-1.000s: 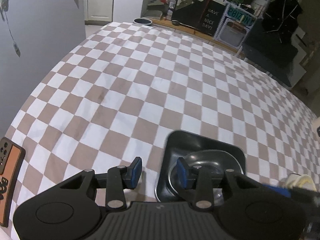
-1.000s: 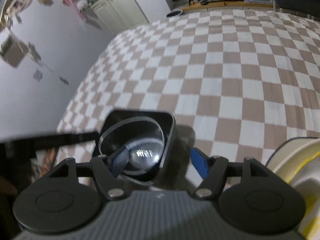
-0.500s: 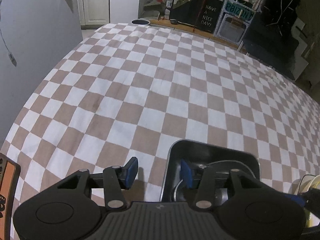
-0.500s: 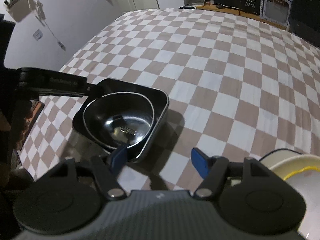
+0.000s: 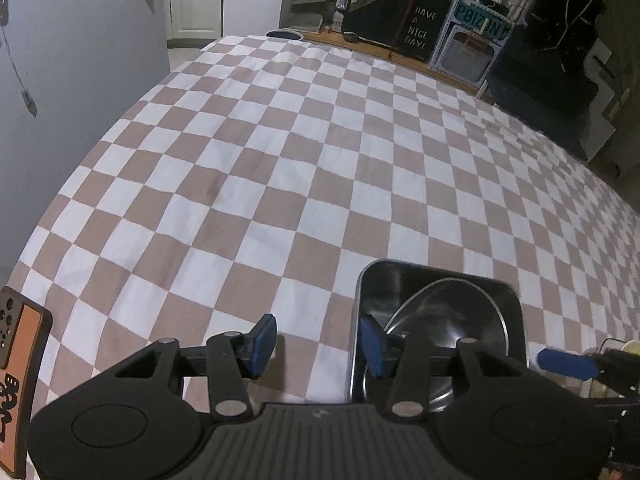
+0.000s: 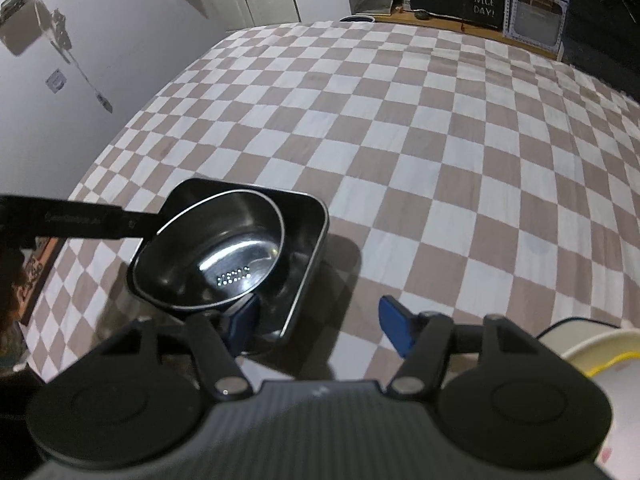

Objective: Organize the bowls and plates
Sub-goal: 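Close both grippers on the square steel pan rim, then lift and carry the pan holding the bowl toward the cream bowl stack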

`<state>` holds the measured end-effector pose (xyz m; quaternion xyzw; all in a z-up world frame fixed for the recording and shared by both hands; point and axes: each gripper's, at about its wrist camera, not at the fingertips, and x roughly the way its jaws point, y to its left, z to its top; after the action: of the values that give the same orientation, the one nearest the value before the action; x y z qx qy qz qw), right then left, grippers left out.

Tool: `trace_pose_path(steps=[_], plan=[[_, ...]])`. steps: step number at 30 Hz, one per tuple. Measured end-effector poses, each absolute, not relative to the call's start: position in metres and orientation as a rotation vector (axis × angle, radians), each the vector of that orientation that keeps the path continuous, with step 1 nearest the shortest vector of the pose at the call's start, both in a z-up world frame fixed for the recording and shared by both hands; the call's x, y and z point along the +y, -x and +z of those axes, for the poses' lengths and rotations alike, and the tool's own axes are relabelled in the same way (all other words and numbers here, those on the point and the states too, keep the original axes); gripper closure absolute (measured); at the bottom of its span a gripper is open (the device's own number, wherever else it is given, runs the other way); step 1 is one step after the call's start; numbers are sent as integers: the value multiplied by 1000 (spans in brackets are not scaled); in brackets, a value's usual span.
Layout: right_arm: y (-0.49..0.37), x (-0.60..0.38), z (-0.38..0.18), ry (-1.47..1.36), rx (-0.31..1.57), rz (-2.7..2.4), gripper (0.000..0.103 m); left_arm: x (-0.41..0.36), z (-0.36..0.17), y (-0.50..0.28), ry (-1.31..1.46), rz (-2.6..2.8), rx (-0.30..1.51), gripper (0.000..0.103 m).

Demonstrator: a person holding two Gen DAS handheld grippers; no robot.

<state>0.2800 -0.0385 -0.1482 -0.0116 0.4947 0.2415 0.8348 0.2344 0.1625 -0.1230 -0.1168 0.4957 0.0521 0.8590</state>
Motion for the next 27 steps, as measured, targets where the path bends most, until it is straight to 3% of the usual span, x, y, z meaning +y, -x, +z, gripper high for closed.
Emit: trace_pose_path(steps=[3, 5, 6, 10, 27], plan=[[-282, -53, -146, -76, 1063, 517, 53, 161, -120, -234, 268, 73, 1029, 67], [-285, -59, -147, -150, 1086, 535, 81, 157, -120, -235, 270, 45, 1034, 83], [-286, -61, -148, -175, 1096, 543, 85, 155, -120, -236, 263, 34, 1038, 85], [-288, -65, -149, -216, 1103, 550, 90, 152, -122, -238, 260, 6, 1047, 92], [-303, -89, -159, -355, 1117, 517, 93, 164, -122, -233, 346, -8, 1067, 93]])
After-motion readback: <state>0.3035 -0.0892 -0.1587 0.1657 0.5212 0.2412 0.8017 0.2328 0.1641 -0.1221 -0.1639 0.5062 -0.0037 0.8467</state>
